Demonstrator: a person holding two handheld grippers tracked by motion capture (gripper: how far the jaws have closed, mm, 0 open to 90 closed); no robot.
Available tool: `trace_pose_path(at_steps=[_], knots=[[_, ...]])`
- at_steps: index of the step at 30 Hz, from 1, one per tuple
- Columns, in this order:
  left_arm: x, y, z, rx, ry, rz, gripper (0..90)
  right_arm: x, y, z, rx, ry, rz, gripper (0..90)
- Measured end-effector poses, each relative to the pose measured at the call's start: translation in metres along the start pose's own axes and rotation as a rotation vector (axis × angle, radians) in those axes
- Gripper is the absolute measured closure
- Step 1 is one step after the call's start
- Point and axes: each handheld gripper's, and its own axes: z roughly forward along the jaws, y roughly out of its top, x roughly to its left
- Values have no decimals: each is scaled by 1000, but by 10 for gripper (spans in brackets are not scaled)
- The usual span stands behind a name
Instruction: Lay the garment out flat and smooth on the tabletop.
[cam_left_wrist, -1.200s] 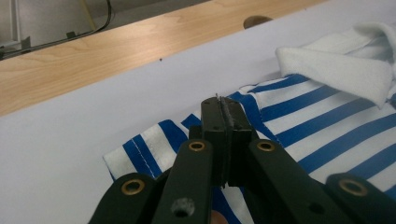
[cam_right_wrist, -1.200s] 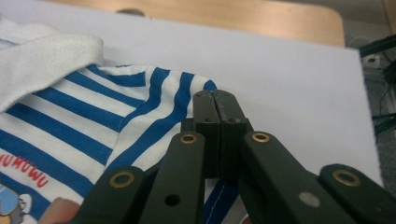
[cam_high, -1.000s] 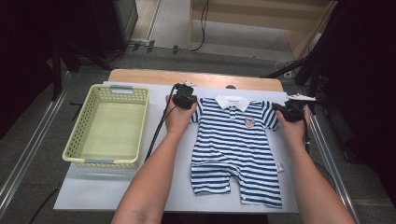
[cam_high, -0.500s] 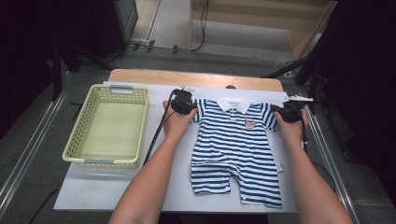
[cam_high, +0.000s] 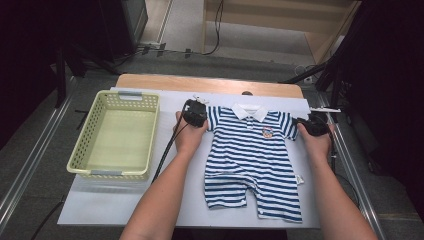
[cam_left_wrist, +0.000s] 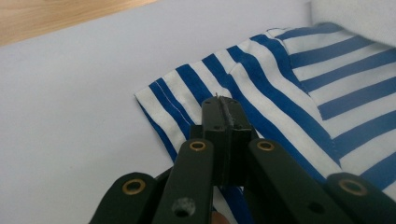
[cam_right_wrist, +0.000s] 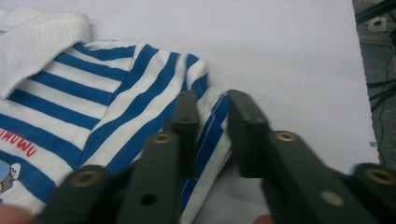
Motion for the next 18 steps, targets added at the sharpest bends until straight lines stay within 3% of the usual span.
trace_pose_path(at_steps=[4, 7, 11, 14, 18], knots=[[0, -3, -3, -2, 12, -31, 900, -3, 1, -2, -26, -14, 41, 803], [5, -6, -6, -6, 30, -60, 900, -4, 1, -4, -50, -44, 47, 699], [9, -8, -8, -9, -4, -67, 900, -10, 2, -9, -90, -62, 81, 700], [9, -9, -8, -17, -71, -84, 900, -15, 2, -9, -107, -81, 121, 713], [2, -9, -7, -26, -108, -35, 847, -13, 1, 3, -58, -54, 101, 716]])
